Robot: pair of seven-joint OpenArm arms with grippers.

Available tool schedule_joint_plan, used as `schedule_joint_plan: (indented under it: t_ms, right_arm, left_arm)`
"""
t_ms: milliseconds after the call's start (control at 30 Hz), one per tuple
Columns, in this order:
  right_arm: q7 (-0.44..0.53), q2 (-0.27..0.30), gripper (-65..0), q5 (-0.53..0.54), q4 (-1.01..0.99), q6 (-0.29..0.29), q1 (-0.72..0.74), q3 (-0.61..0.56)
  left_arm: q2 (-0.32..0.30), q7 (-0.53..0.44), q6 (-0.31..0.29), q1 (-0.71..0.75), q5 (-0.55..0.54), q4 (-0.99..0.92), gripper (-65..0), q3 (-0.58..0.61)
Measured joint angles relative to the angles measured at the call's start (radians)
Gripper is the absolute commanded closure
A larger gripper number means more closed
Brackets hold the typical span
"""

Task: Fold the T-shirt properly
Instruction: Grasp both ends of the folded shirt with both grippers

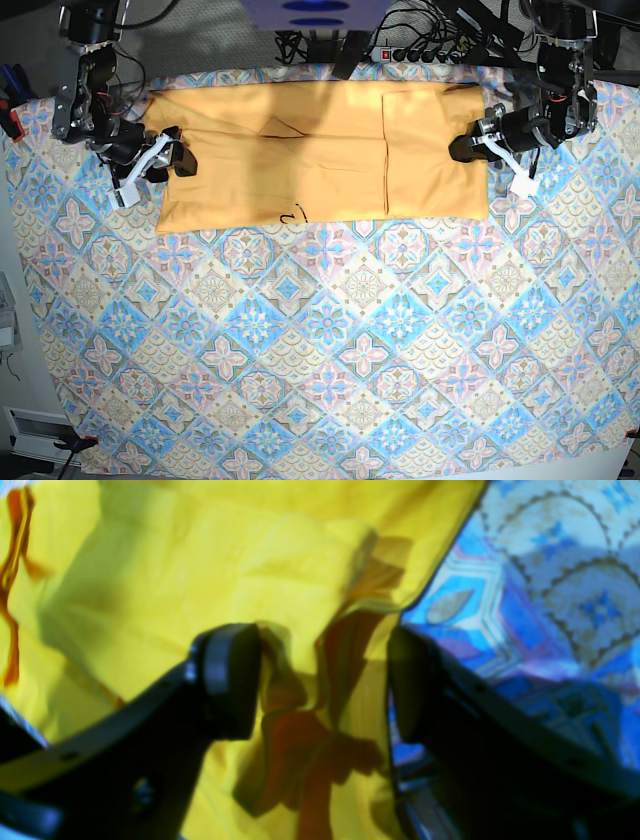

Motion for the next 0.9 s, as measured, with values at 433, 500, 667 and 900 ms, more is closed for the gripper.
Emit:
schedule_joint_plan:
  t_ms: [433,500,667,900]
  right_arm:
    - [0.002,-0.006,-26.3,0.039,0.004,0.0,-0.003,-0.1]
    - [0.002,-0.007,-26.0,0.041,0.004,0.004,-0.002,-0.115]
    - [0.002,-0.005,-20.9,0.041,0.004,0.003,0.006,-0.15]
    - [-0.028,-0.006,-0.2,0.025,-0.002,0.003,0.034,-0.154]
  left_arm:
    - [0.0,0.0,0.0,0.0,0.0,0.0,0.0,0.0]
    - [0.0,0.0,0.0,0.0,0.0,0.0,0.0,0.0]
    - [0.0,0.0,0.0,0.0,0.0,0.0,0.0,0.0]
    - [0.013,-0.009,0.0,0.0,0.003,0.0,0.0,0.0]
